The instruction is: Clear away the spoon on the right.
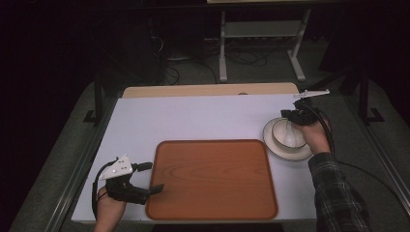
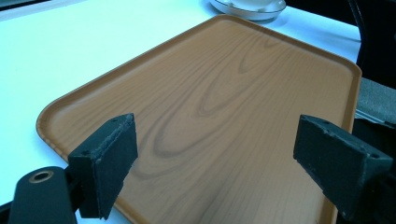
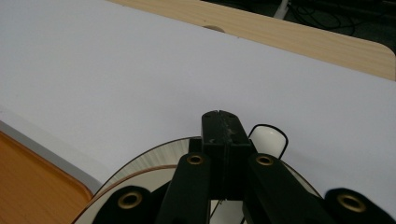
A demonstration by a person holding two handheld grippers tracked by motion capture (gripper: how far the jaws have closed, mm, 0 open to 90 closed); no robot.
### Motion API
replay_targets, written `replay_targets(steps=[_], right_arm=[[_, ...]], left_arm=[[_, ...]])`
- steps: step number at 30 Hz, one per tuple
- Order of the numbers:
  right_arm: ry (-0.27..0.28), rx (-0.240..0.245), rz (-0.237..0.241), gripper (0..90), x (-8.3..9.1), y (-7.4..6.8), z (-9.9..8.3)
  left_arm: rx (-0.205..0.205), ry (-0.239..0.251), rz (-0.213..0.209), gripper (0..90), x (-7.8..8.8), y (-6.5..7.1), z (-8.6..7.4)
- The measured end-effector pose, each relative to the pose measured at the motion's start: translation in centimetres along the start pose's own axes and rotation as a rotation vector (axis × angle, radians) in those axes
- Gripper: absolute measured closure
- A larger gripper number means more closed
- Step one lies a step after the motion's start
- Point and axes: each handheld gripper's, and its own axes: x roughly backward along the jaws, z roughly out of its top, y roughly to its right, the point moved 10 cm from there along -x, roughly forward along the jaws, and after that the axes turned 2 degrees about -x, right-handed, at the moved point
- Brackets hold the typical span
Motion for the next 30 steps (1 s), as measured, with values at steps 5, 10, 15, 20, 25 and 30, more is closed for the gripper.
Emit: replay_targets(steps=[5, 10, 15, 20, 25, 30], right_arm=[[-0.003, -0.008, -0.014, 89.5, 0.2, 0.5, -0.2], [0.002, -0.029, -0.027, 89.5, 0.7, 1.4, -0.4], [0.003, -0.043, -0.039, 89.5, 1.2, 2.2, -0.9], [0.007, -0.055, -0.05, 89.5, 2.0, 2.9, -1.3], [0.017, -0.06, -0.058, 89.6, 2.7, 3.5, -1.5], [0.021, -0.07, -0.068, 89.5, 3.7, 4.2, -2.3]], left_arm=[[0.0, 0.001, 0.001, 13.3, 0.0, 0.0, 0.0], [0.002, 0.001, 0.002, 13.3, 0.0, 0.0, 0.0], [0.003, 0.001, 0.002, 13.3, 0.0, 0.0, 0.0], [0.003, -0.002, 0.003, 13.3, 0.0, 0.0, -0.1], [0.004, -0.003, 0.005, 13.3, 0.0, -0.1, -0.1], [0.005, -0.003, 0.004, 13.3, -0.1, -0.1, -0.1]])
